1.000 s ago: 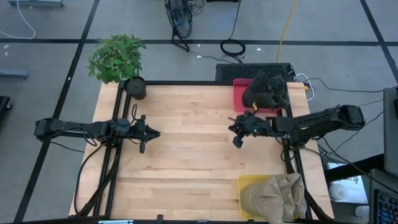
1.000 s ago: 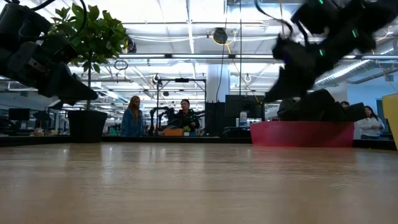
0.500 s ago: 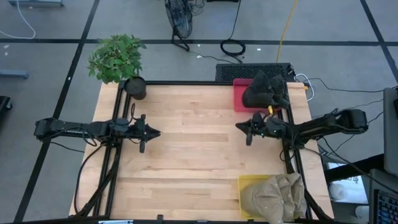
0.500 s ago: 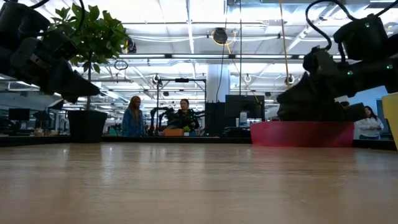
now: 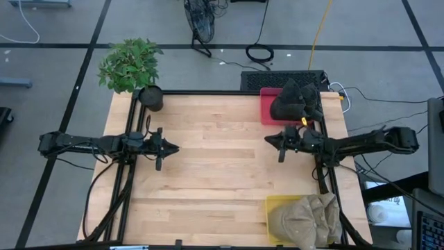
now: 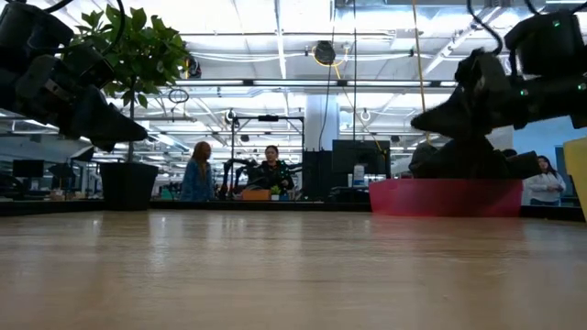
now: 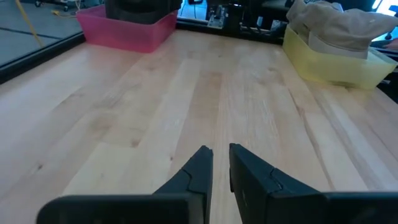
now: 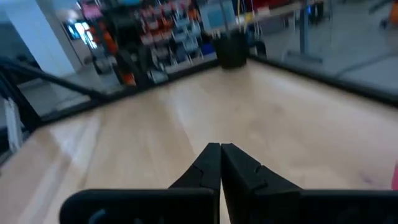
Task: Pick & Place hat
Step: Return to Home Position
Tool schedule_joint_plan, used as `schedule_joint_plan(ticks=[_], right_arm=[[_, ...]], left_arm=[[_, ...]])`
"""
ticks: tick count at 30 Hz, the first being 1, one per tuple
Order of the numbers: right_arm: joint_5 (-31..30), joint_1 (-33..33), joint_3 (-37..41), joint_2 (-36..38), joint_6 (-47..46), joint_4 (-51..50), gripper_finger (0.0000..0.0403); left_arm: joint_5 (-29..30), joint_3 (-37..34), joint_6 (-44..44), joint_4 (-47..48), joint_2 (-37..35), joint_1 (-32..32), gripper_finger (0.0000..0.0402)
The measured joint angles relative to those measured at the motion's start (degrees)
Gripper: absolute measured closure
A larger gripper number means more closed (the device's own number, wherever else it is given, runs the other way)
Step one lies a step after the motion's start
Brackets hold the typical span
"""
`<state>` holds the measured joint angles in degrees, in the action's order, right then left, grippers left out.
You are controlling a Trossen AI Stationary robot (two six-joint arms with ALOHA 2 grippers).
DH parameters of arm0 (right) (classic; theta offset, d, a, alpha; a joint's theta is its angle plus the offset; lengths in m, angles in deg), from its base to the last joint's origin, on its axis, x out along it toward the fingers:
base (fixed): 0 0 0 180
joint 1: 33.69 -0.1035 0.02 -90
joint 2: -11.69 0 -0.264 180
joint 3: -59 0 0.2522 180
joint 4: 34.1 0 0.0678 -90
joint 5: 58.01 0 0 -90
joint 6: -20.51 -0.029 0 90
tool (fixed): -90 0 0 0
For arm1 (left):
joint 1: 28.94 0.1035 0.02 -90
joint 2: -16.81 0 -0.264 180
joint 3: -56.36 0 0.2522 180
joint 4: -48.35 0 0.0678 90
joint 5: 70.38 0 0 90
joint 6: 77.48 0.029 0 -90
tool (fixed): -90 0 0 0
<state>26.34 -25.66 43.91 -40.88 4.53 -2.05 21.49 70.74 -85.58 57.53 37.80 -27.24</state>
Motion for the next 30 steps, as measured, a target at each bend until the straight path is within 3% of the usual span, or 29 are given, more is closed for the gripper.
schedule_joint_plan(ticks=[12,22,30], right_arm=[[3.2,0.0,0.0,19.5,3.3,-11.0,0.0403],[4.5,0.0,0.0,36.0,1.7,-36.3,0.0403],[4.5,0.0,-2.2,43.2,4.4,-45.5,0.0403]], left_arm=[[0.0,0.0,0.0,0.0,0.0,0.0,0.0344],[0.0,0.1,0.1,0.0,0.0,0.0,0.0344],[0.0,0.1,0.1,0.0,0.0,0.0,0.0344]])
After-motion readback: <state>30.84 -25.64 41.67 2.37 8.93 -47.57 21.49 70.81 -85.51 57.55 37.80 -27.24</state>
